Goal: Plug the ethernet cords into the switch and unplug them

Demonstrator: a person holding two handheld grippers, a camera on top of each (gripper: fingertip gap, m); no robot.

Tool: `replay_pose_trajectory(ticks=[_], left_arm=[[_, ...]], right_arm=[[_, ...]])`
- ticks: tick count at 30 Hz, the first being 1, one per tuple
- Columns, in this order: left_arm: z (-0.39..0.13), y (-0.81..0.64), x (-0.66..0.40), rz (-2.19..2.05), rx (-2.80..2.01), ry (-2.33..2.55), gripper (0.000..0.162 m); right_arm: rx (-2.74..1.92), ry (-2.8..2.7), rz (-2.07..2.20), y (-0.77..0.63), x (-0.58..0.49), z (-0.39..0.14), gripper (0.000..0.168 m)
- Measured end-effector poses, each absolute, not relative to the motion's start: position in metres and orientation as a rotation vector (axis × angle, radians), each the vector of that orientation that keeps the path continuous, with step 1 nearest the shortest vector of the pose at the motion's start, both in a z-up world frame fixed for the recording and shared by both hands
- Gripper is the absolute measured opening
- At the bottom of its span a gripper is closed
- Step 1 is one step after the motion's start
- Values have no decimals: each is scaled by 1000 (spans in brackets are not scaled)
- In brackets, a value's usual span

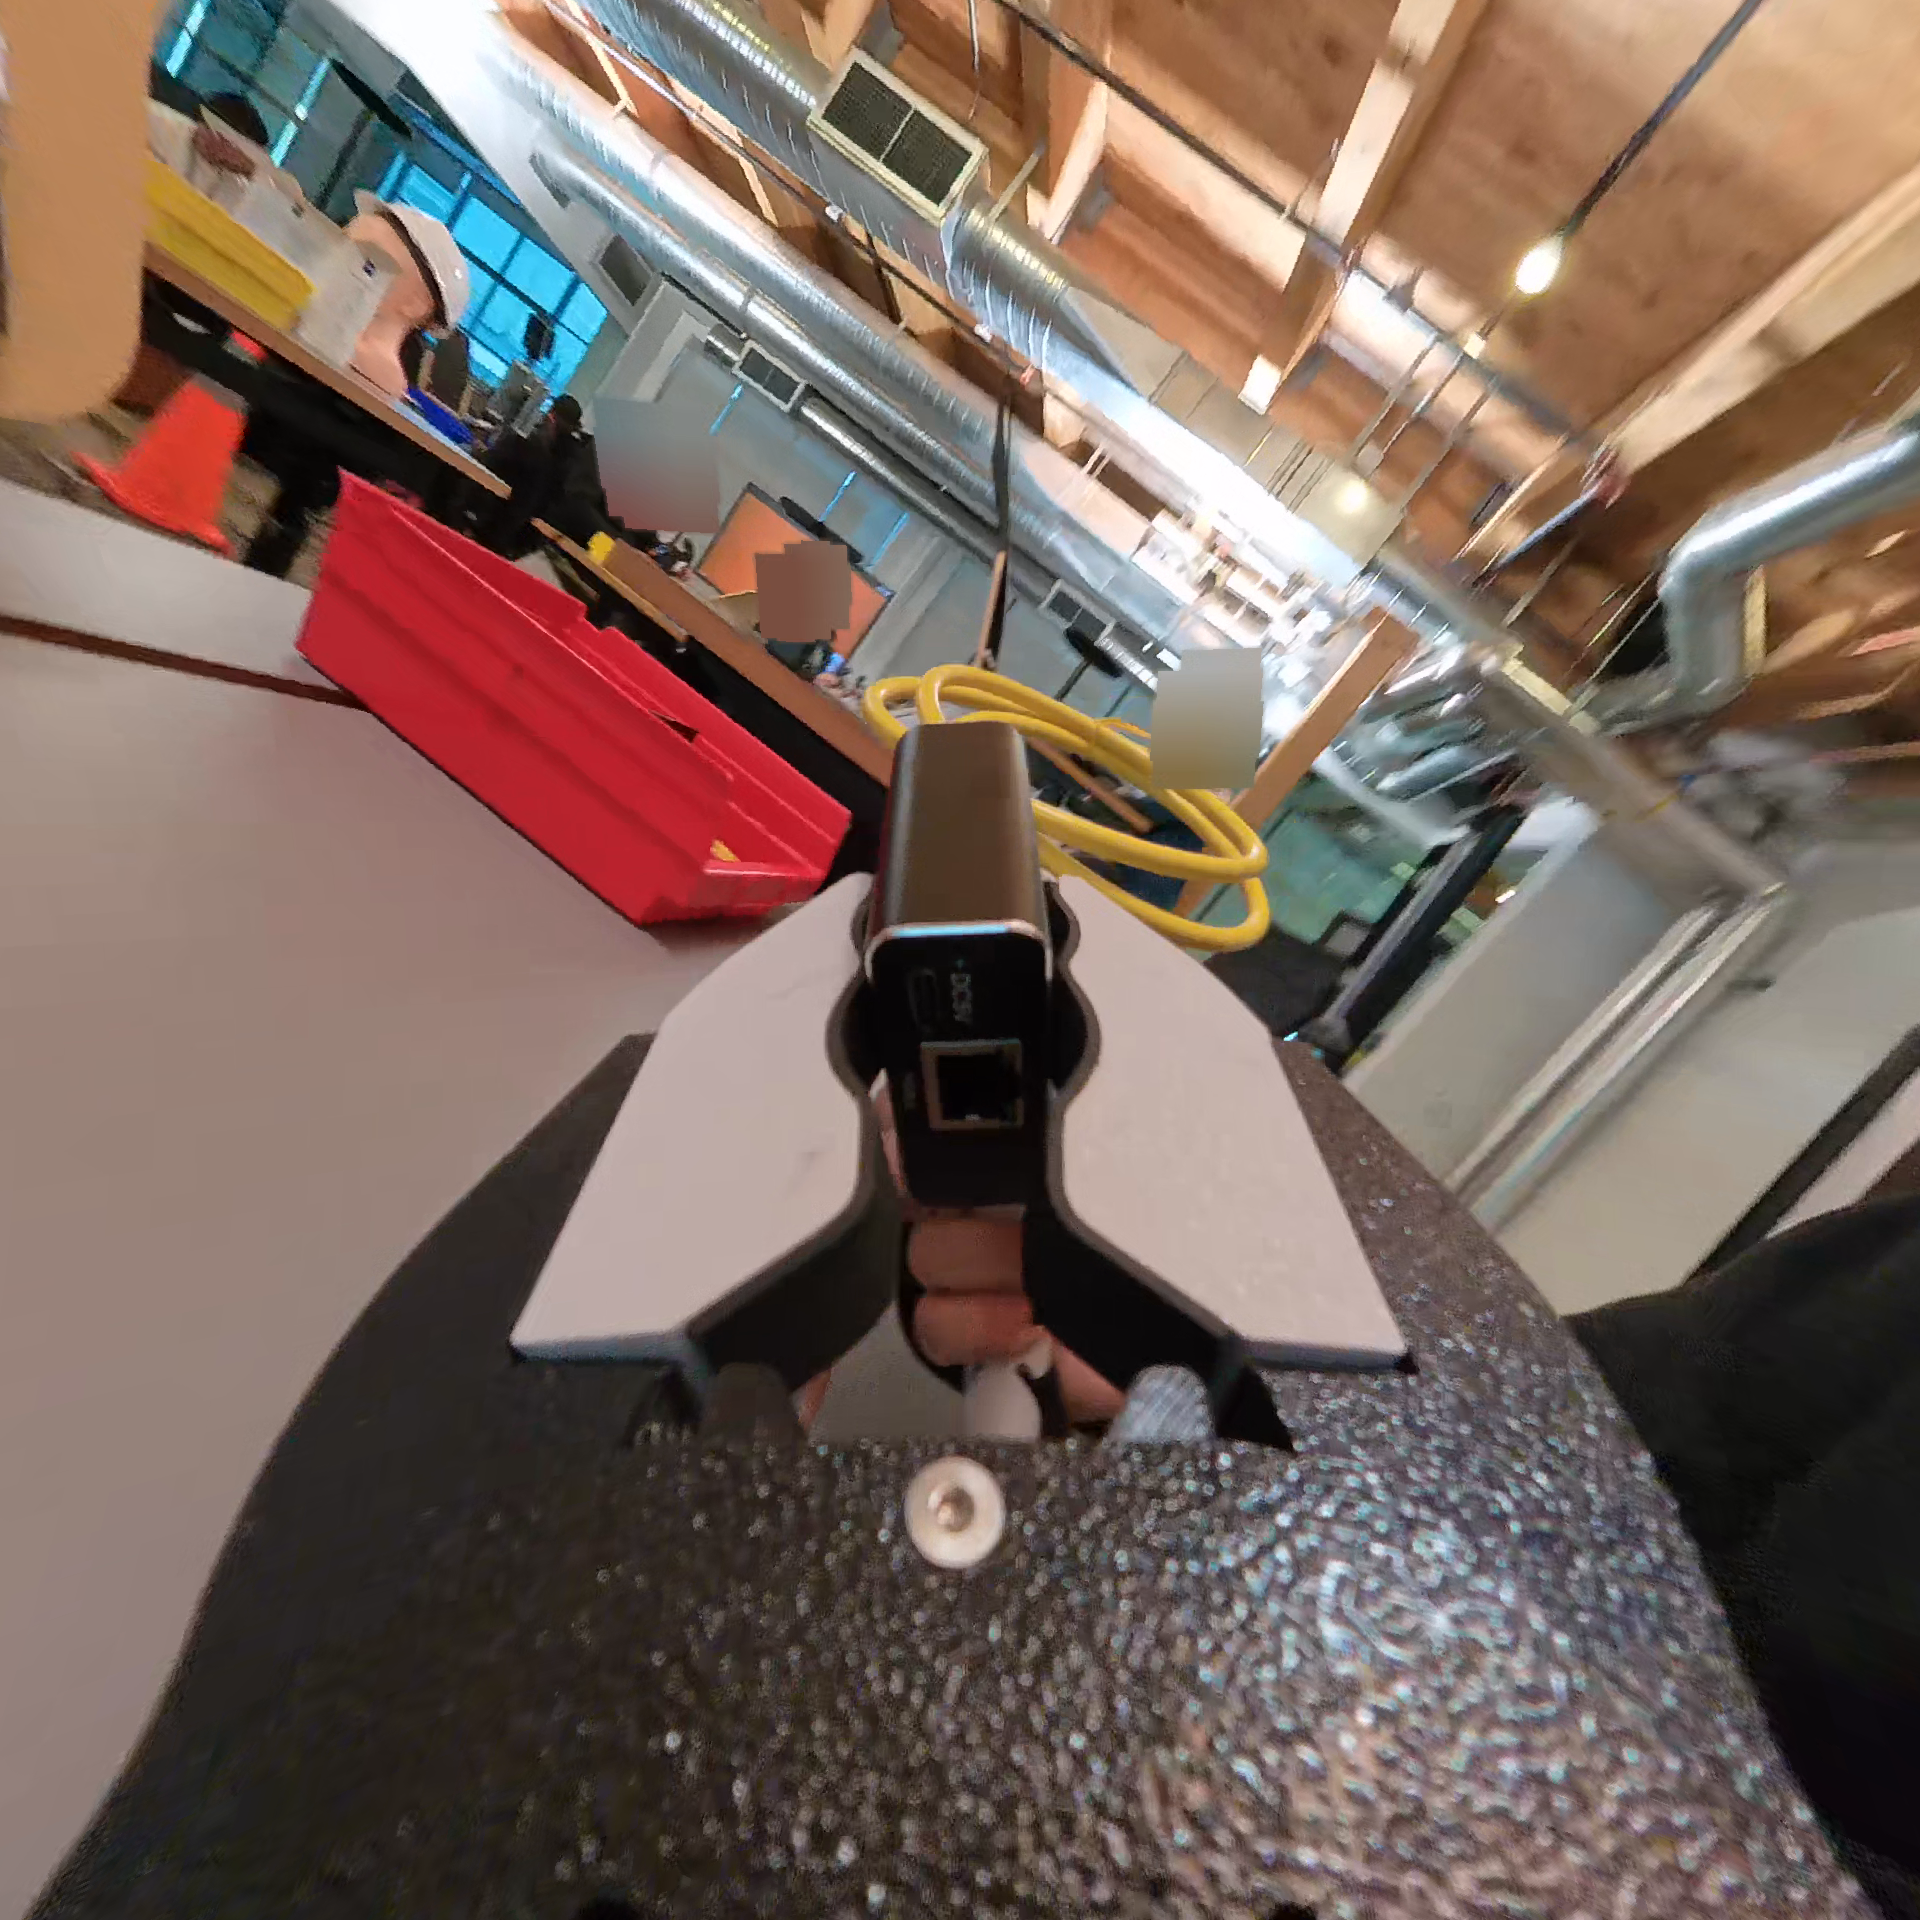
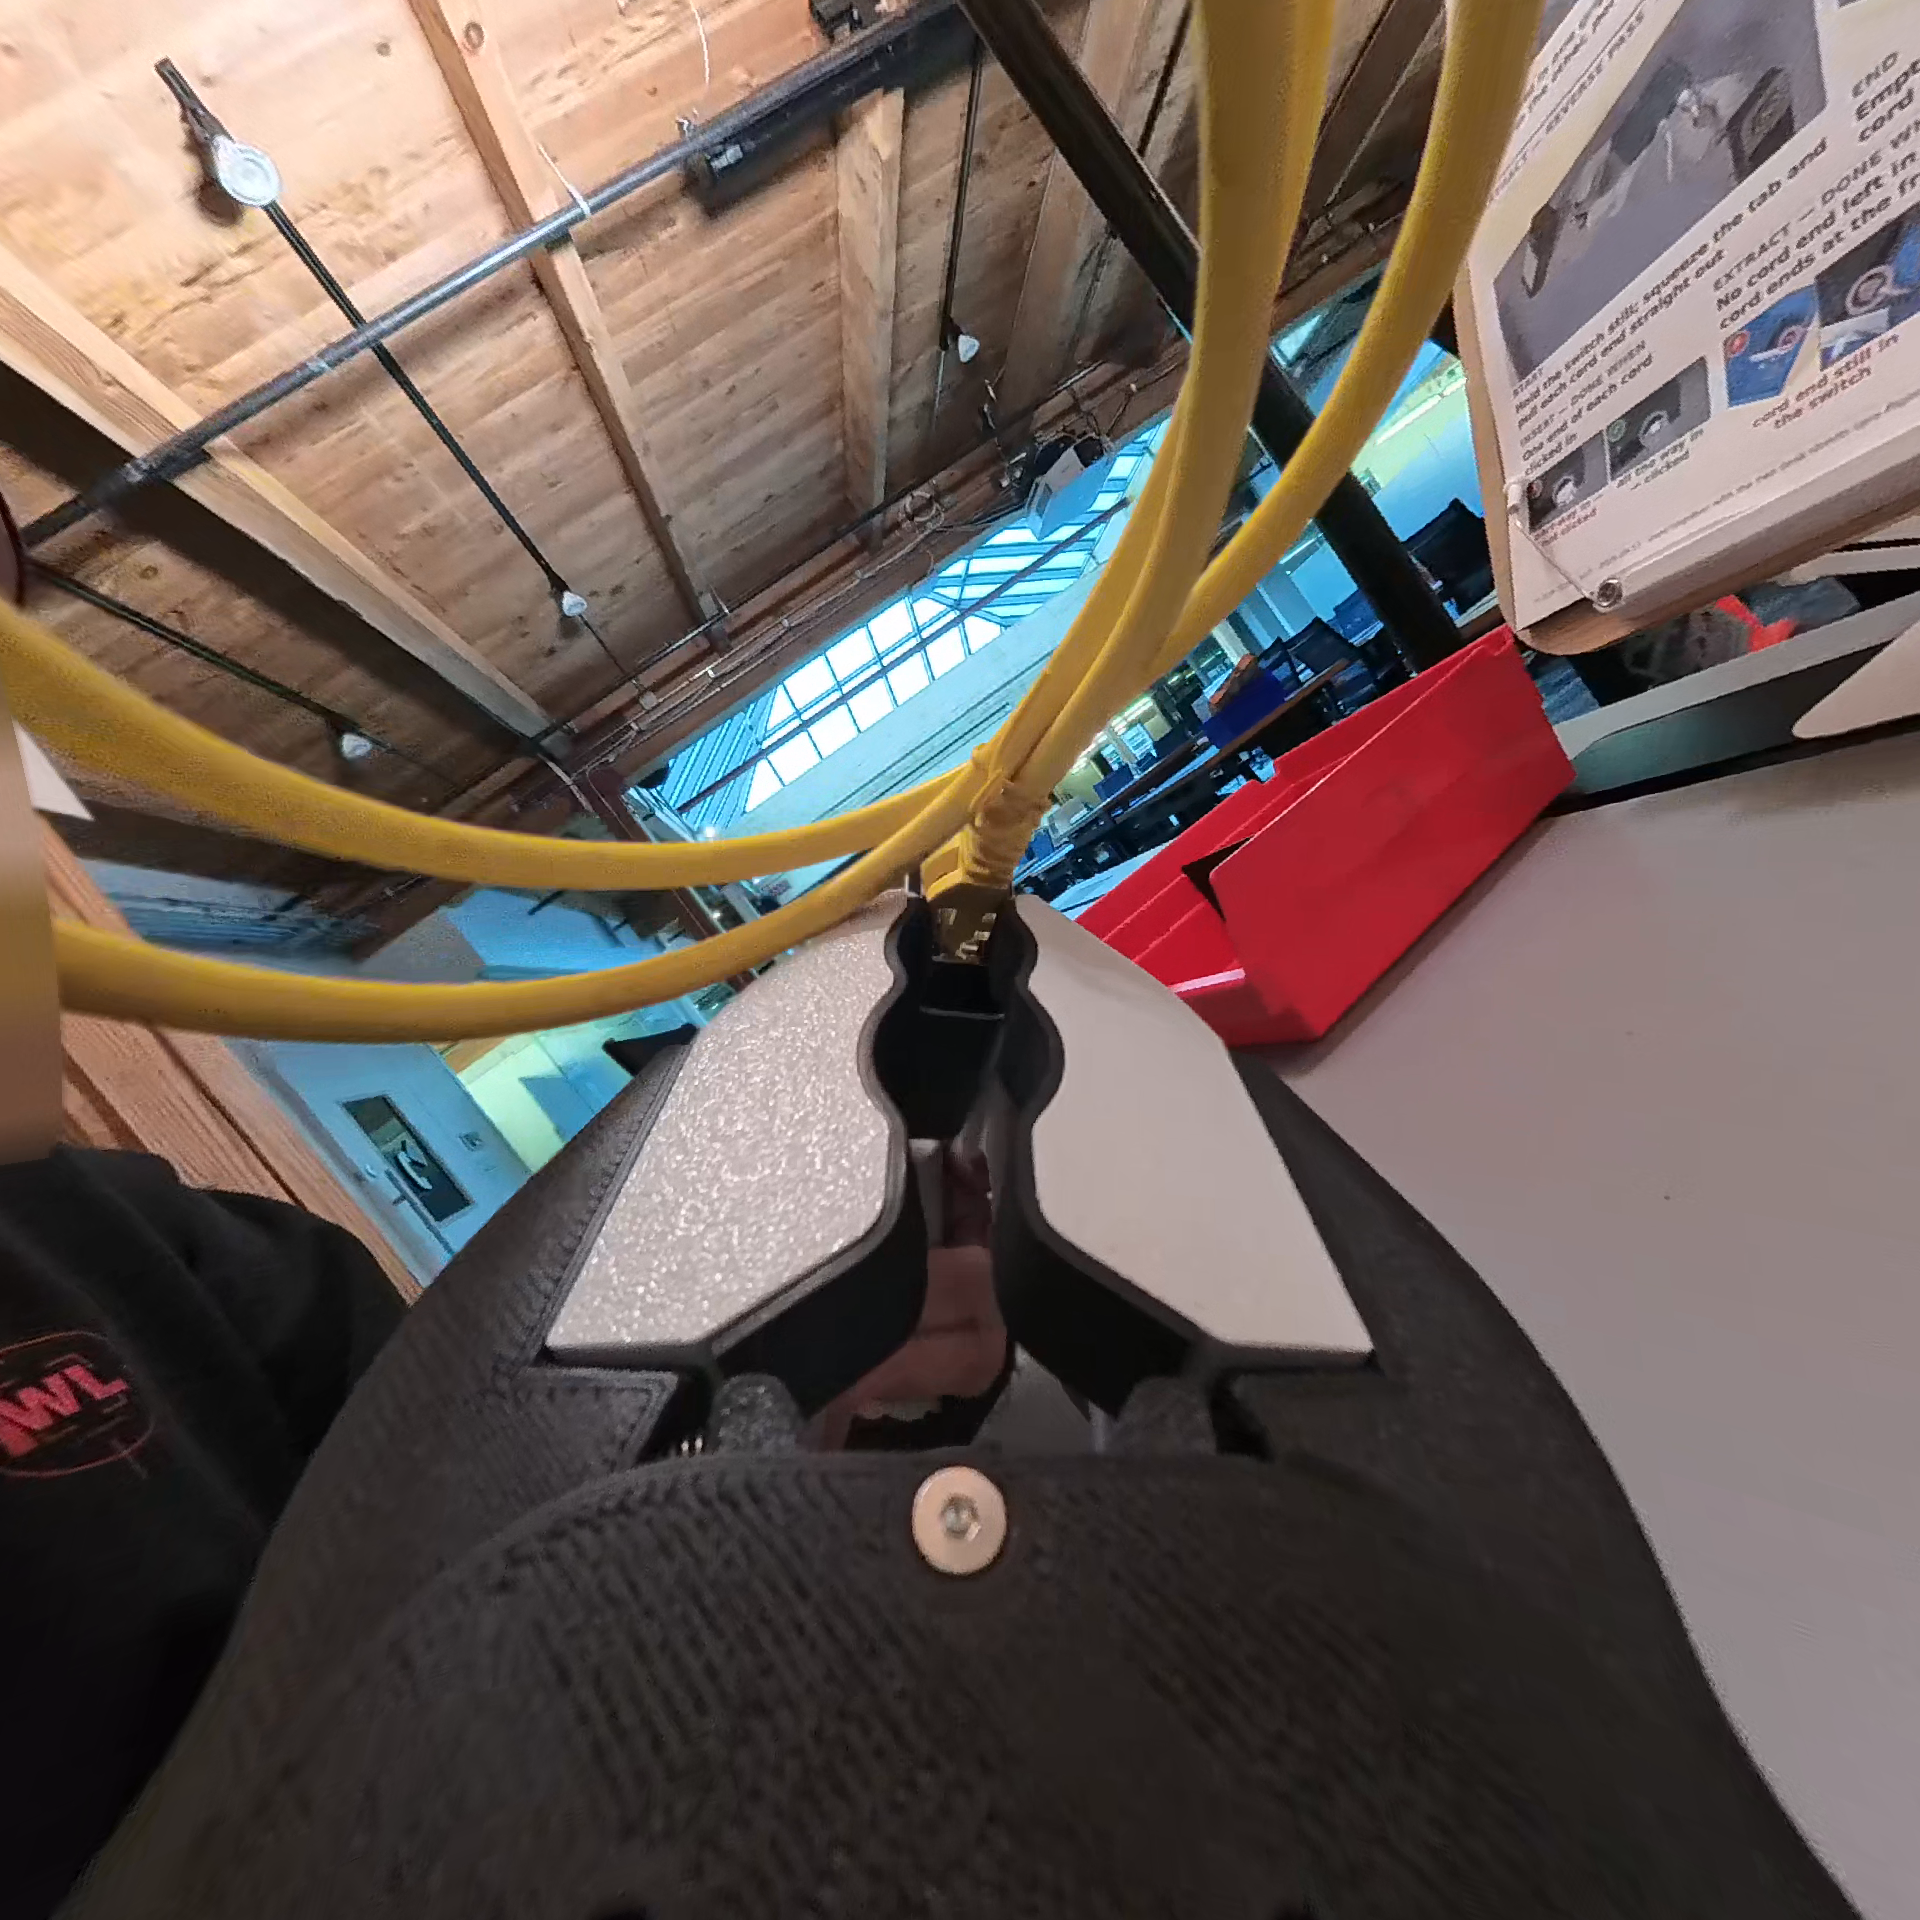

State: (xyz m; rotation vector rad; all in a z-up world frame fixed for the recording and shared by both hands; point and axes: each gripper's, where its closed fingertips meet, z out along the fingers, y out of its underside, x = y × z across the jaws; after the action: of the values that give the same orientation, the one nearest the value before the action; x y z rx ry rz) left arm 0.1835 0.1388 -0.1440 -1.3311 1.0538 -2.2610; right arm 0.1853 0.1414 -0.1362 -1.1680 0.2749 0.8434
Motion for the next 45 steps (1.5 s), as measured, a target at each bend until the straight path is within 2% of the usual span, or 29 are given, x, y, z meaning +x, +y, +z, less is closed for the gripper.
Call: replay_pose_trajectory(ticks=[3, 8, 13, 17, 22, 31, 39, 45], left_arm=[[-143, 138, 184, -2167, -1293, 1110, 27], [-148, 138, 186, -2380, -1403, 960, 26], [-144, 139, 184, -2128, -1321, 1102, 27], [-147, 138, 185, -2093, -1317, 1112, 27], [-147, 137, 185, -2383, -1447, 938, 26], [-149, 134, 185, -2530, -1544, 821, 26], [-121, 130, 171, -2253, -1132, 1082, 26], [-88, 113, 150, -2138, -821, 1176, 26]], right_arm=[[-1153, 282, 873, 141, 185, -135, 12], [-1171, 293, 852, 142, 188, -139, 12], [-1171, 286, 864, 142, 186, -137, 12], [-1168, 298, 878, 142, 188, -140, 12], [-1205, 267, 802, 141, 188, -140, 12], [-1292, 193, 646, 140, 190, -141, 12], [-1132, 133, 829, 132, 172, -113, 13], [-1037, -68, 794, 114, 149, -82, 13]])
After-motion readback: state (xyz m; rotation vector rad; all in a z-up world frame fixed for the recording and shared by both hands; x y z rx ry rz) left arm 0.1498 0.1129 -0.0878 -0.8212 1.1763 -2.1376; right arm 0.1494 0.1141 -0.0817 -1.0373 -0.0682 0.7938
